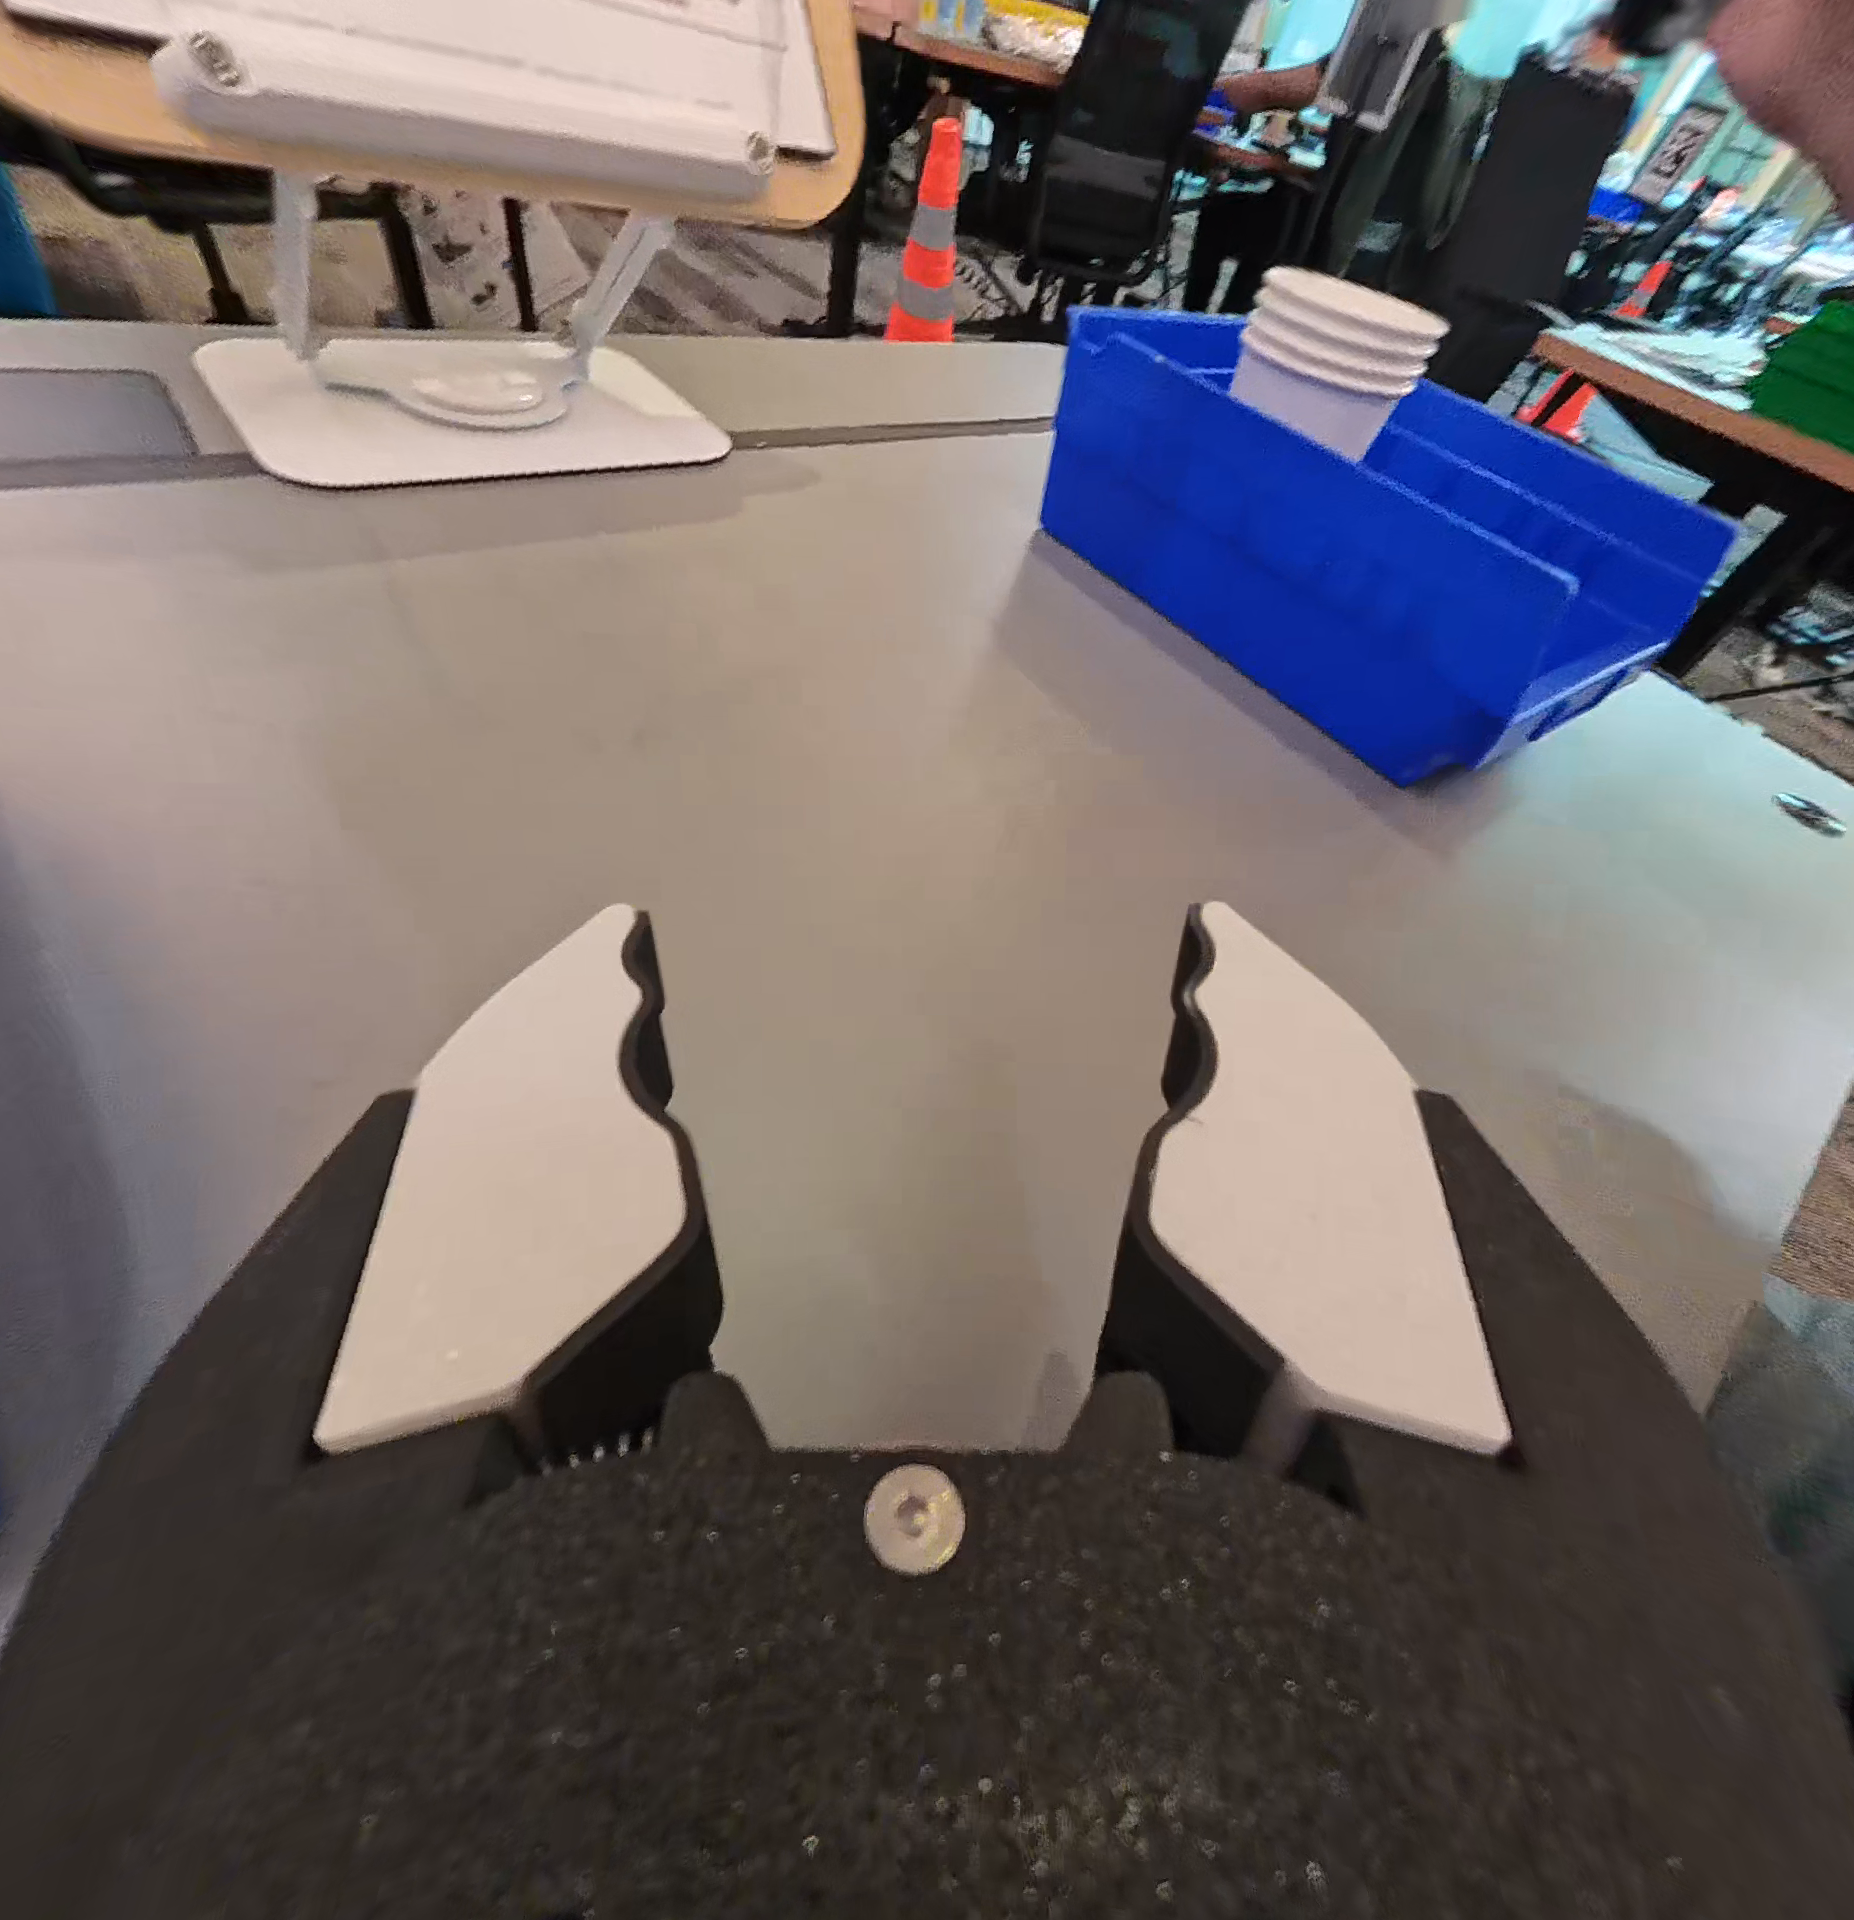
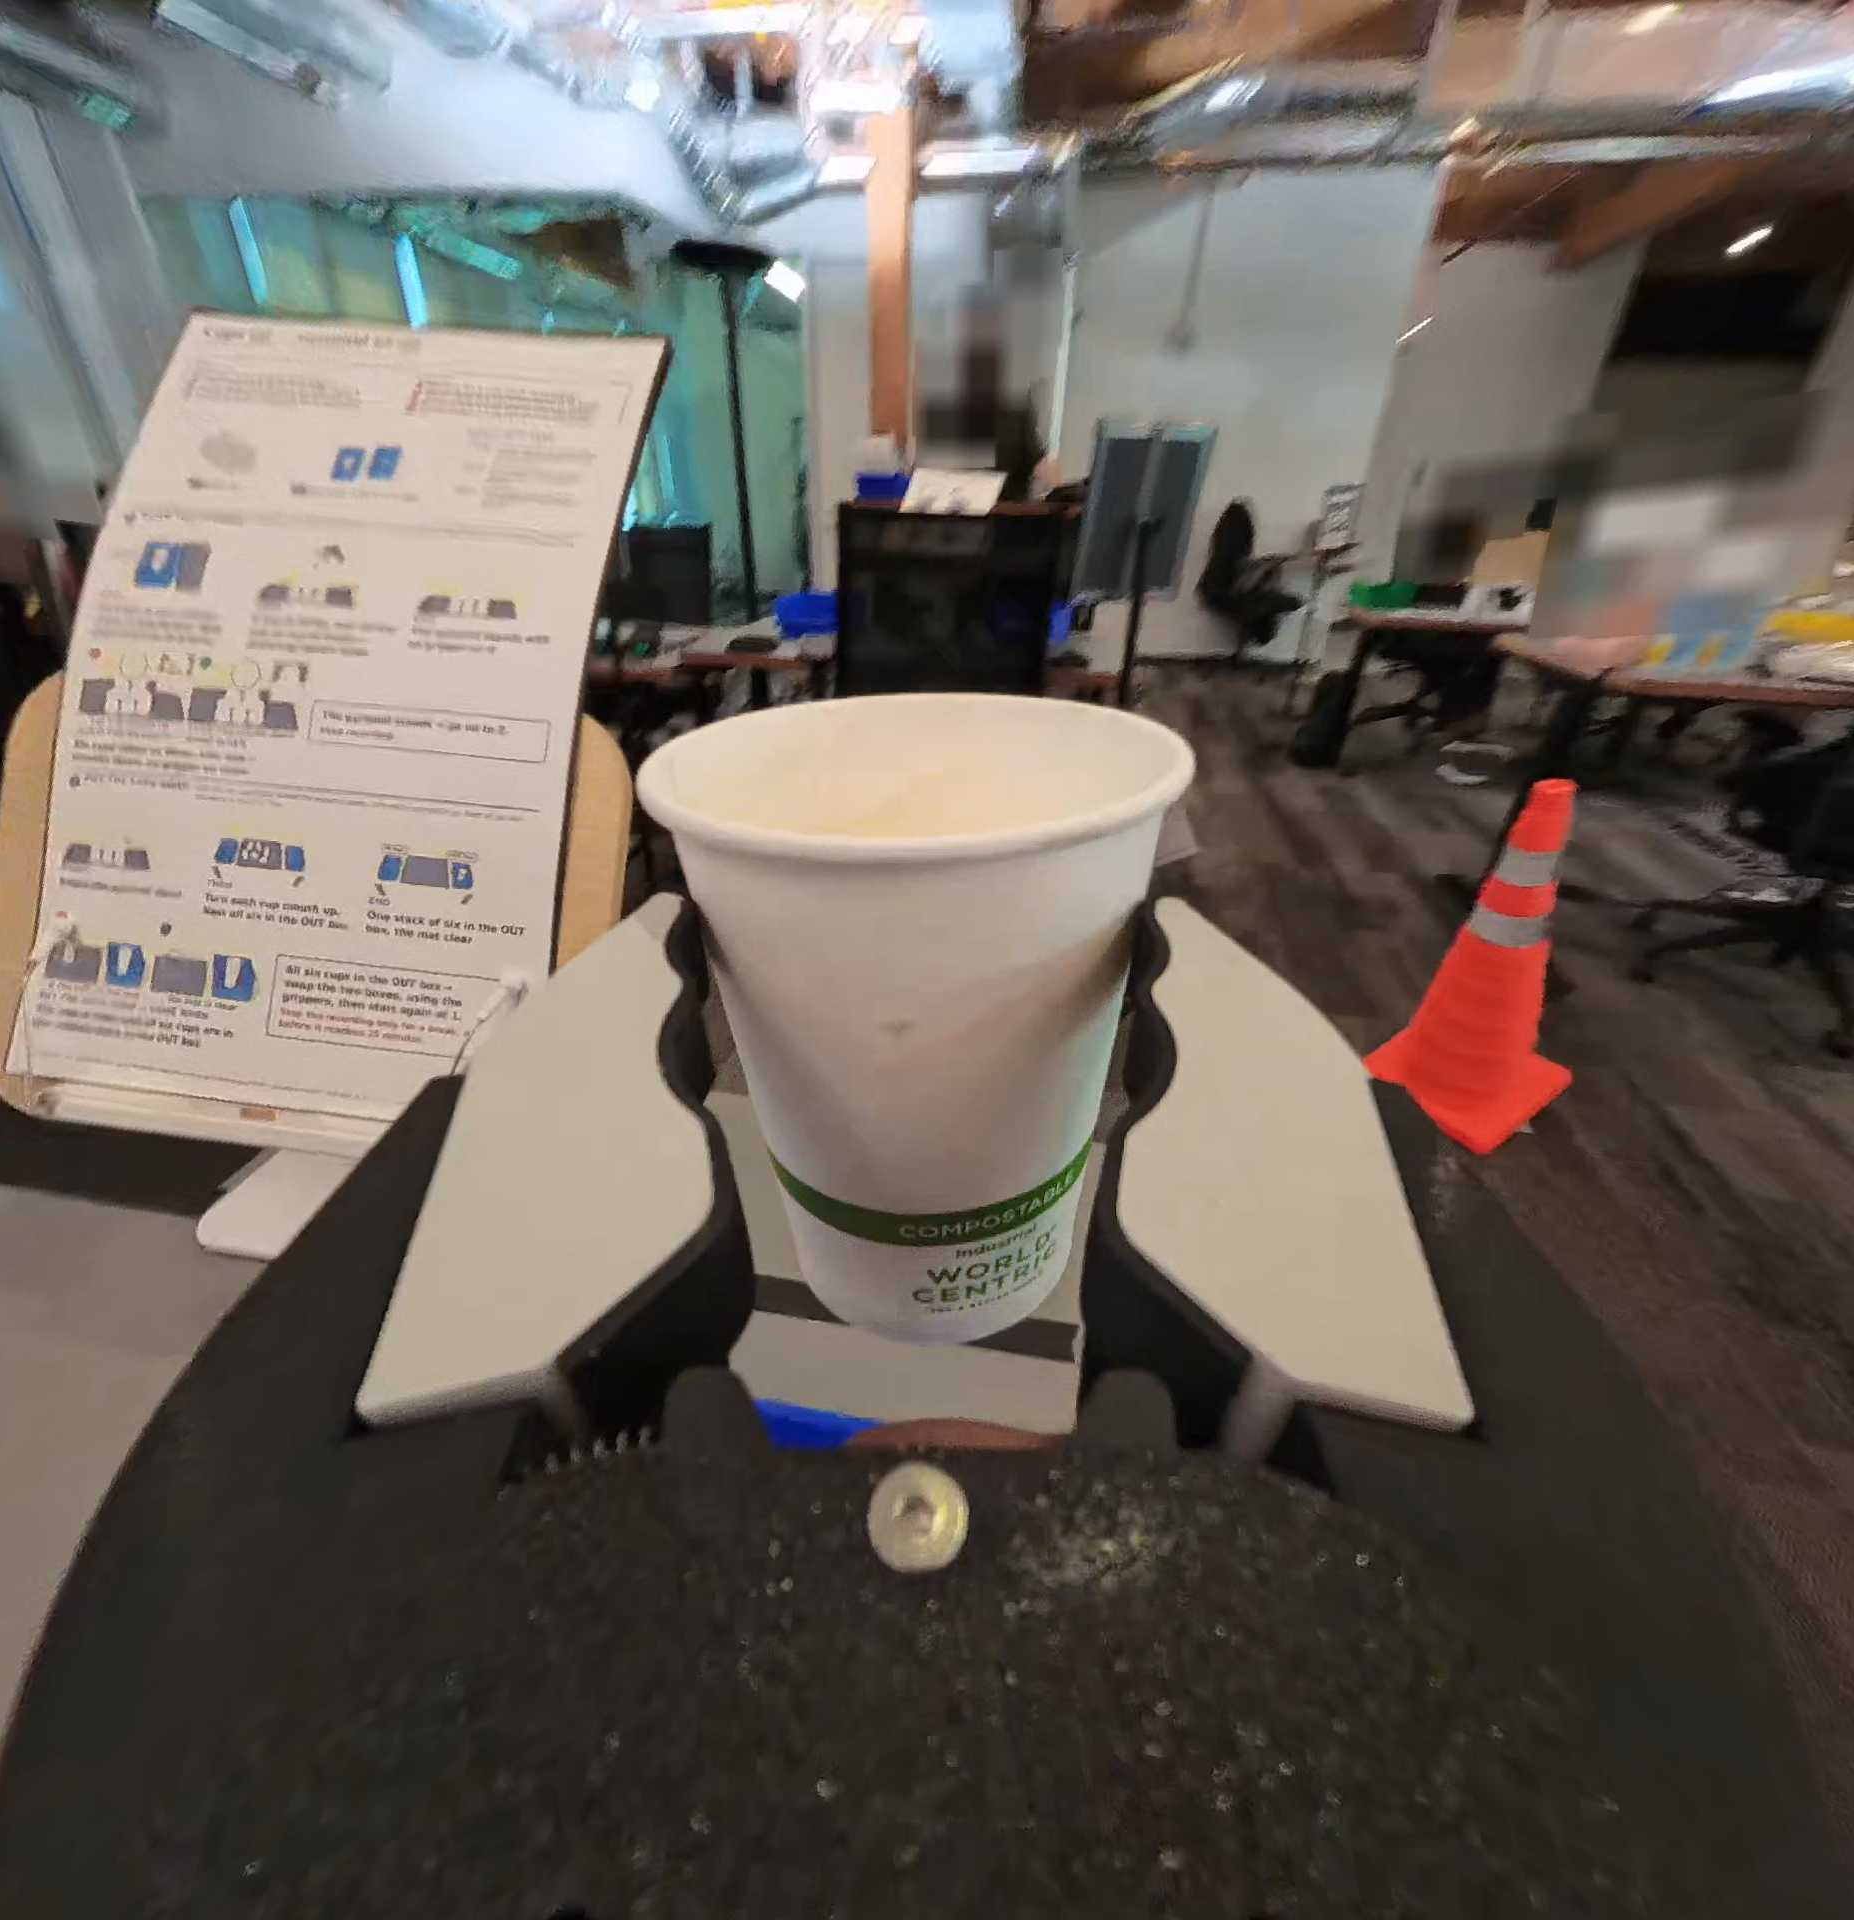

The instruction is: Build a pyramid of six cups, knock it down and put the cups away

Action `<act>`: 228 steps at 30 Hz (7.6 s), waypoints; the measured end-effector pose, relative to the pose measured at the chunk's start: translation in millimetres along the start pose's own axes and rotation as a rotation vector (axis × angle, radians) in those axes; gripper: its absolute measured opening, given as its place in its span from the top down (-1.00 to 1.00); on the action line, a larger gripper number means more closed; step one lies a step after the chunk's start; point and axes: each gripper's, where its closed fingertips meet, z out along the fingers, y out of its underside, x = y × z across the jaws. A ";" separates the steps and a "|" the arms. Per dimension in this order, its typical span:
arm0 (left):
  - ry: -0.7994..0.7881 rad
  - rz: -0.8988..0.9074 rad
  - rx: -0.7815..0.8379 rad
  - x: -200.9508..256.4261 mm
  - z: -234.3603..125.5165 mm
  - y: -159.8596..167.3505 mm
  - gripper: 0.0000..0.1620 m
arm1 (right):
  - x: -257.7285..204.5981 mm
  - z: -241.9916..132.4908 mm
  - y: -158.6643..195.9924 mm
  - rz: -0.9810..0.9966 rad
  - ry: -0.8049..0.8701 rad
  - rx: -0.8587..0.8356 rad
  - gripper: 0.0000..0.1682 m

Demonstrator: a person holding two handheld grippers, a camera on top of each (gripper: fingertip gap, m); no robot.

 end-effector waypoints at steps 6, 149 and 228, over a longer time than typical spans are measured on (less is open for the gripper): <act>-0.029 -0.007 -0.024 -9.9 -7.6 11.5 -0.15 | -26.9 -55.0 55.5 0.094 0.059 0.052 0.08; -0.618 0.868 -0.687 -132.5 530.5 481.8 0.99 | -133.3 -351.5 813.2 0.595 0.244 -0.446 0.16; 0.768 -0.067 -0.271 -8.0 -32.2 -128.6 0.99 | -319.5 -174.0 122.6 -0.208 -1.116 -0.227 -0.08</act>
